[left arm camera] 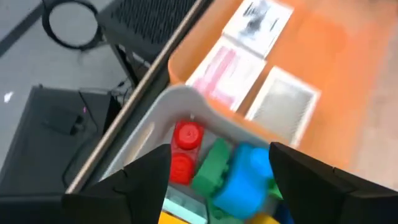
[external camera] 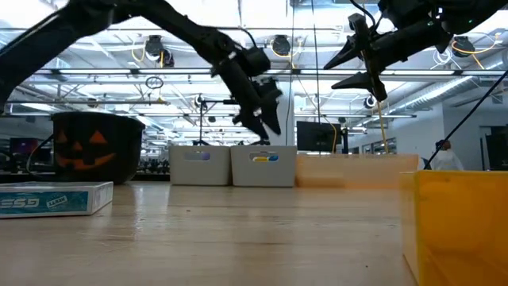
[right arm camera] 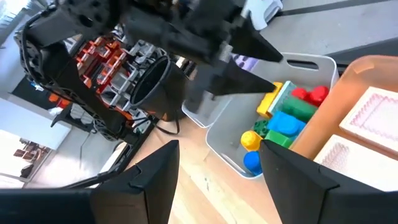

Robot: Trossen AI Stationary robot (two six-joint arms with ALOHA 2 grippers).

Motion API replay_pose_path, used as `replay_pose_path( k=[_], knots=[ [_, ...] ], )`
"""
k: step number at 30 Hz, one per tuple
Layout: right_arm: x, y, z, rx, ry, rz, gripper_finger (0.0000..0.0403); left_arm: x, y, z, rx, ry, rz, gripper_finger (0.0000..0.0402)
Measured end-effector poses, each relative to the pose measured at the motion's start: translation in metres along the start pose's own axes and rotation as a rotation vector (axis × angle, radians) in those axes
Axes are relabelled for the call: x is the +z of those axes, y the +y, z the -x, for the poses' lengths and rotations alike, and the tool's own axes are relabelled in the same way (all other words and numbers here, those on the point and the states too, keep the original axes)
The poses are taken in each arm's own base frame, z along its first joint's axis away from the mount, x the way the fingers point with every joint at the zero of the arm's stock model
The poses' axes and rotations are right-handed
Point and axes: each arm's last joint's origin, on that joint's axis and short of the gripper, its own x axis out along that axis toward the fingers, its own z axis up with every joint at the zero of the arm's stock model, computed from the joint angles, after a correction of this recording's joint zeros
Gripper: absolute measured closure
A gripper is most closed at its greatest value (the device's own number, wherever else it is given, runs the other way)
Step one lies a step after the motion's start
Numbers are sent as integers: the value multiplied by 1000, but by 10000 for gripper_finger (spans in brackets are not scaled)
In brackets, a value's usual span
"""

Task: Pick & Place Toys
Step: Put the green gamepiece into the right gray bin

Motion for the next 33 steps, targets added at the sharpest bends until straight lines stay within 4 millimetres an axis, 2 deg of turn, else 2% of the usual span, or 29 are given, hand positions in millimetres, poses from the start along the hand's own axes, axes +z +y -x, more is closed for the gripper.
replay_pose_path(
  k=[5, 13, 18, 21, 27, 30, 33],
  knots=[
    [2, 2, 0, 16, -20, 5, 190, 15, -9, 49, -40, -74, -13, 120],
    [9, 9, 1, 86, -96, 19, 190, 34, -35, 149, -168, -275, -56, 144],
    [15, 14, 2, 146, -140, -115, 190, 35, -53, 208, -193, -395, -98, 159],
    [20, 20, 4, 238, -173, -136, 190, 33, -61, 232, -239, -437, -119, 162],
    [25, 48, 11, 460, -265, -125, 190, 22, -76, 265, -521, -440, -217, 162],
    [20, 67, 11, 462, -243, -103, 190, 15, -82, 270, -588, -400, -253, 163],
    [12, 90, 9, 388, -179, -40, 190, 11, -90, 269, -666, -361, -266, 163]
  ],
)
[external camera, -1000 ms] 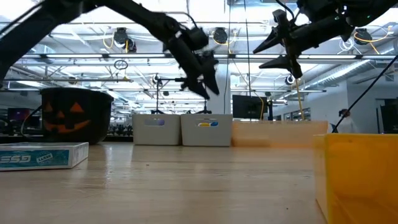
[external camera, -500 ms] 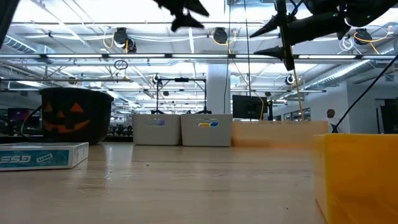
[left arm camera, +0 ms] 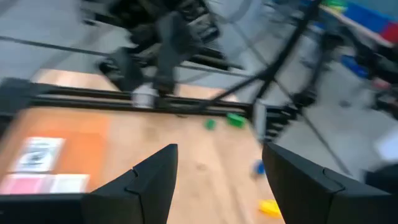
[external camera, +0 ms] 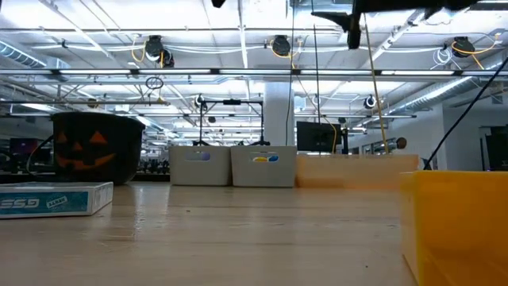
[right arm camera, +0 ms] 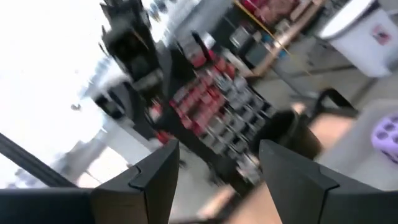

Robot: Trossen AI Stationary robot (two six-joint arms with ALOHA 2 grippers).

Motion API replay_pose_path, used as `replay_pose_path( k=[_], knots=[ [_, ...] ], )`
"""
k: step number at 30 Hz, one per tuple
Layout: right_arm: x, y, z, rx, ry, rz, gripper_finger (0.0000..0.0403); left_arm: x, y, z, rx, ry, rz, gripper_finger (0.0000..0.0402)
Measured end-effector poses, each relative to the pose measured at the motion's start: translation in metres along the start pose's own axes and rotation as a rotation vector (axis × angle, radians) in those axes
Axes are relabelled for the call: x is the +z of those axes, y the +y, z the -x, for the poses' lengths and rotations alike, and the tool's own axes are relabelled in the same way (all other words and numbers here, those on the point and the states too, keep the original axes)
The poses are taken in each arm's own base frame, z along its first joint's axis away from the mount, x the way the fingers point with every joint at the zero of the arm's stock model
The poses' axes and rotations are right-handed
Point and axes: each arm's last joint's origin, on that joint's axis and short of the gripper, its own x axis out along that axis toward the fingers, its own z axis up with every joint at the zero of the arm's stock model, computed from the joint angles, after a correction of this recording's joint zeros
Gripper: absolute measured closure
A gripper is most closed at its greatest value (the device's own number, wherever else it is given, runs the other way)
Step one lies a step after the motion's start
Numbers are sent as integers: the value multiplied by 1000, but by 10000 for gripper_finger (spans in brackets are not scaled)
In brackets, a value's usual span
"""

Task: Pick & Place Toys
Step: Put the green gamepiece into the right gray bin

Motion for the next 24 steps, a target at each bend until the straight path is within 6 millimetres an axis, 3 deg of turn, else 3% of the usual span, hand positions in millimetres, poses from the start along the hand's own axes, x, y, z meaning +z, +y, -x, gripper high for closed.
replay_pose_path(
  k=[6, 11, 18, 24],
  knots=[
    [-17, 47, -10, -159, 240, 108, 190, -3, -19, -13, -121, 38, -29, 163],
    [-42, 84, -8, -309, 528, 111, 190, -4, -37, -24, -175, 62, -60, 163],
    [-121, 104, 12, -602, 1016, 19, 190, -11, -49, -30, -218, 120, -73, 163],
    [-182, 115, 56, -948, 1277, 5, 190, -15, -55, -33, -241, 154, -81, 163]
  ],
)
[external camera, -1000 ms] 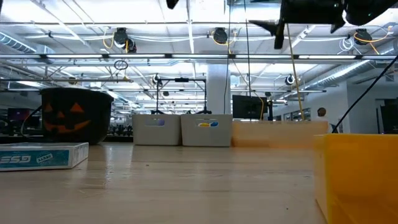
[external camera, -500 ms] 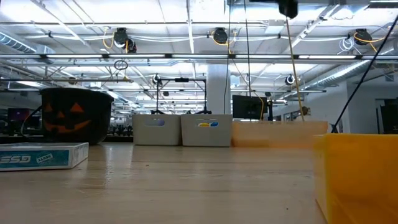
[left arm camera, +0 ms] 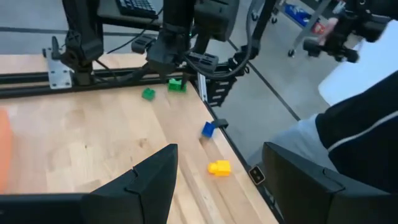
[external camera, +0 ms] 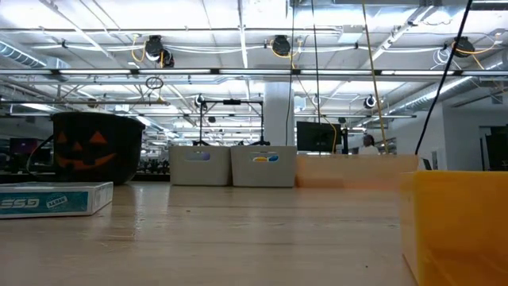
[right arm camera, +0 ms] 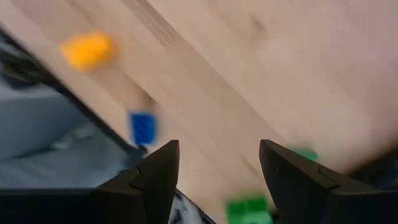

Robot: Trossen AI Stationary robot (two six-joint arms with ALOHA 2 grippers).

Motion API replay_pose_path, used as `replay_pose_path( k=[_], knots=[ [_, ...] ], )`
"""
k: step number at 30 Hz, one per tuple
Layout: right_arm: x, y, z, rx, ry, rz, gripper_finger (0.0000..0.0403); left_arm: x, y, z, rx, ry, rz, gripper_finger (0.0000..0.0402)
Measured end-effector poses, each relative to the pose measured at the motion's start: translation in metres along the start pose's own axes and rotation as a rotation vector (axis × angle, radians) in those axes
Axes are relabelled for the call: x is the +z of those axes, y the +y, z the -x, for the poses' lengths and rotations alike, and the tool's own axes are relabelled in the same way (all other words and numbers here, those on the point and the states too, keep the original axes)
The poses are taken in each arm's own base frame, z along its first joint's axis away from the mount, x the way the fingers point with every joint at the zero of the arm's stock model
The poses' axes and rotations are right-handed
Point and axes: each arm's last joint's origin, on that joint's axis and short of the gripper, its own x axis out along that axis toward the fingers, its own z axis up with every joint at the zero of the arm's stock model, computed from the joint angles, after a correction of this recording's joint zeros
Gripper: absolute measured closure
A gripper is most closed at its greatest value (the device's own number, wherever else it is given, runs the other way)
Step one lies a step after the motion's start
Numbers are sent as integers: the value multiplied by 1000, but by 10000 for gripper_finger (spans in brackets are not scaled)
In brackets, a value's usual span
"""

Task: Pick & Place Toys
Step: Put the green gamepiece into the right gray bin

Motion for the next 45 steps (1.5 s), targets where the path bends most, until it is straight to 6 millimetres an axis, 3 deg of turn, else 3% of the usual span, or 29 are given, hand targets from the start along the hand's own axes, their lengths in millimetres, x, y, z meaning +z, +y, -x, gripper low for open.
replay_pose_path(
  k=[5, 12, 19, 27, 33, 45],
  knots=[
    [-39, -5, -11, -164, -25, -5, 190, 0, -3, -3, -12, 3, -31, 163],
    [-60, -13, -20, -239, -2, -23, 190, 1, -2, -4, -11, 2, -33, 163],
    [-55, -37, -53, -308, 160, 2, 190, 1, -3, -4, -13, 0, -17, 163],
    [-41, -73, -85, -143, 194, -37, 190, 1, -4, -5, -13, 2, 22, 163],
    [-36, -102, -106, -126, 311, -104, 190, 2, -3, -5, 6, 0, 35, 163],
    [-36, -106, -115, -67, 321, -89, 190, 2, -1, -6, 42, -3, 38, 163]
  ],
)
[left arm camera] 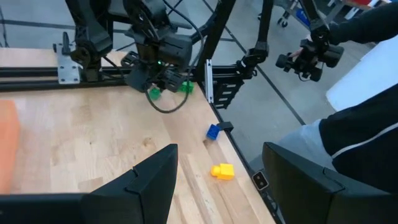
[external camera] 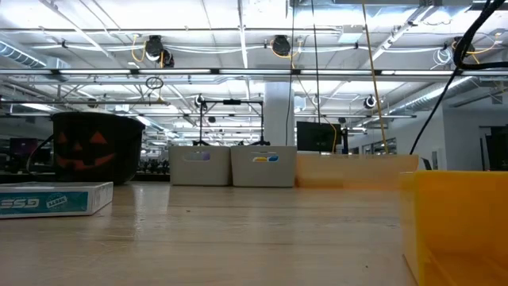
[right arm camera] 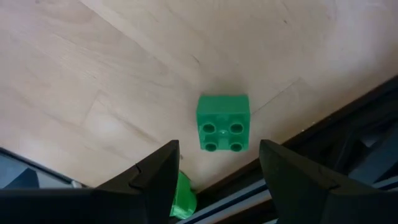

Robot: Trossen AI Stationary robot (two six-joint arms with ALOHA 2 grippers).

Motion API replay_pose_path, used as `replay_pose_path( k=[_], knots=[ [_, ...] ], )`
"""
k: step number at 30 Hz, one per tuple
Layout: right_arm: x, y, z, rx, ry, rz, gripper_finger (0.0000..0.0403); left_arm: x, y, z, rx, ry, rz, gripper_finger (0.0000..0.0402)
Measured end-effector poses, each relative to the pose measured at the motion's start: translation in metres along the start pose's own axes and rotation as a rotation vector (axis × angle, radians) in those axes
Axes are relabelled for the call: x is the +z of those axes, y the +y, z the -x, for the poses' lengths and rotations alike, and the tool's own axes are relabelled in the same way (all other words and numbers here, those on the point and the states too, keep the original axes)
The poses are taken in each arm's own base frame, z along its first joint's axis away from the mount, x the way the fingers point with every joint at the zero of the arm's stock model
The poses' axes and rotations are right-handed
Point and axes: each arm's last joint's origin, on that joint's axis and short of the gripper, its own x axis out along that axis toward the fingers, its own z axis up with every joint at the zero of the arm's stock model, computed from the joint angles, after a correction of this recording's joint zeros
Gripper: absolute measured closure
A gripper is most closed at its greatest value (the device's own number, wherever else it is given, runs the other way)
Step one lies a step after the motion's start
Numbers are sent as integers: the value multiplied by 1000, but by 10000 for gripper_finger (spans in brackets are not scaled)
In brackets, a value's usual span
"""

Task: Pick & Place Toys
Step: Put the green gamepiece into the right gray bin

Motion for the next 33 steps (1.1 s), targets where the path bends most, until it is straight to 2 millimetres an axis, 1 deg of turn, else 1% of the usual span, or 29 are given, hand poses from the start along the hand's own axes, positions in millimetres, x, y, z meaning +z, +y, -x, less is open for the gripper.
replay_pose_path(
  k=[16, 28, 33],
  knots=[
    [3, 6, -10, -27, -2, 31, 190, 1, 2, 0, 47, -5, -9, 163],
    [5, 11, -19, -54, 8, 42, 191, 1, 2, 0, 47, -5, -9, 163],
    [7, 11, -23, -74, -7, 36, 199, 1, 2, 0, 47, -5, -9, 163]
  ],
)
